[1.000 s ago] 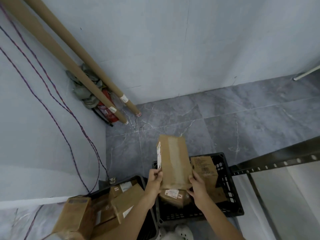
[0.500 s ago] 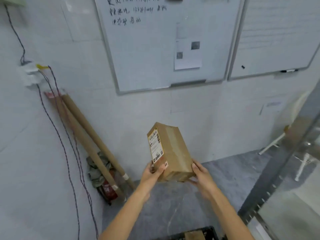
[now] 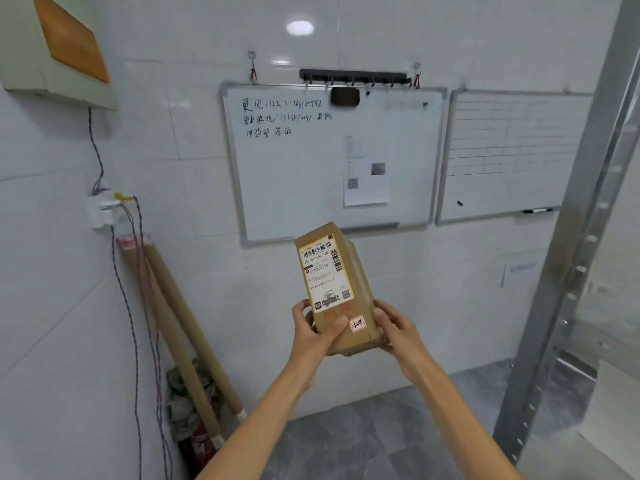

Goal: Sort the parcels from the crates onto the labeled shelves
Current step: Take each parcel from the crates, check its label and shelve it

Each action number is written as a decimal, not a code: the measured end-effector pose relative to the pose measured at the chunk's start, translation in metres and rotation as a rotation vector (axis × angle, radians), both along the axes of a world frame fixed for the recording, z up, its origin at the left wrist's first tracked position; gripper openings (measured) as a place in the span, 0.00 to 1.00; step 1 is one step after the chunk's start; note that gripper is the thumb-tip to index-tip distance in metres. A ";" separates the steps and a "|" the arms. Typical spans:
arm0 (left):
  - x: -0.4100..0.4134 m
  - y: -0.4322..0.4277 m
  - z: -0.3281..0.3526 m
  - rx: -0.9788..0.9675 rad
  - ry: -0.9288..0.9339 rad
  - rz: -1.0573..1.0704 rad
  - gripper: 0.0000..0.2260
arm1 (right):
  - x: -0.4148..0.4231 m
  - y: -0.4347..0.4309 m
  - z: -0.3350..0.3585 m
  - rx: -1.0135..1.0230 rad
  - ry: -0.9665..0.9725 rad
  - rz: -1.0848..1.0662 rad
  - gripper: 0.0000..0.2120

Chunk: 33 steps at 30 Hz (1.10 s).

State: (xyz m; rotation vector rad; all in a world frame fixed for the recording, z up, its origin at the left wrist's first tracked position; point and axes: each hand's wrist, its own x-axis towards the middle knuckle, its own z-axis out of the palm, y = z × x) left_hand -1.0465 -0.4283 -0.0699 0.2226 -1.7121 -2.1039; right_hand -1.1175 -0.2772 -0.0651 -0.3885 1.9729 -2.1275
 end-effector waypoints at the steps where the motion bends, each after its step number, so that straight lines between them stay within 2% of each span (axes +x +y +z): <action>1: 0.000 -0.001 0.001 -0.014 0.010 0.015 0.34 | 0.002 -0.001 0.003 0.016 0.010 0.009 0.18; 3: 0.000 -0.003 0.003 -0.033 0.024 0.041 0.33 | 0.006 -0.004 0.009 0.057 0.020 0.047 0.22; 6: 0.002 -0.006 0.007 -0.048 0.034 0.064 0.34 | 0.011 -0.006 0.011 0.129 0.016 0.149 0.35; 11: 0.004 -0.009 0.008 -0.107 0.000 0.061 0.33 | 0.014 -0.008 0.010 0.130 0.027 0.334 0.50; 12: 0.004 -0.010 0.008 -0.111 -0.010 0.050 0.33 | 0.013 -0.008 0.009 0.125 0.032 0.346 0.49; 14: 0.005 -0.017 0.009 -0.066 -0.025 -0.009 0.33 | 0.011 -0.006 0.008 0.065 0.022 0.362 0.40; 17: 0.002 -0.037 0.018 0.068 -0.044 -0.129 0.39 | 0.010 0.003 0.009 0.034 0.021 0.434 0.32; 19: 0.001 -0.053 0.025 0.116 -0.035 -0.183 0.39 | 0.012 0.008 0.011 0.101 0.061 0.501 0.33; 21: 0.000 -0.065 0.031 0.155 -0.004 -0.222 0.35 | 0.013 0.012 0.011 0.136 0.085 0.543 0.34; 24: 0.001 -0.068 0.035 0.193 0.015 -0.173 0.36 | 0.017 0.012 0.010 0.069 0.063 0.454 0.37; 26: 0.000 -0.064 0.033 0.258 0.050 -0.080 0.36 | 0.020 0.011 0.005 0.042 0.007 0.380 0.46; 29: -0.001 -0.053 0.027 0.374 0.086 0.021 0.37 | 0.028 0.007 -0.008 0.074 -0.029 0.425 0.55; 33: 0.000 -0.039 0.015 0.375 0.070 0.043 0.40 | 0.031 0.002 -0.016 0.014 -0.059 0.333 0.50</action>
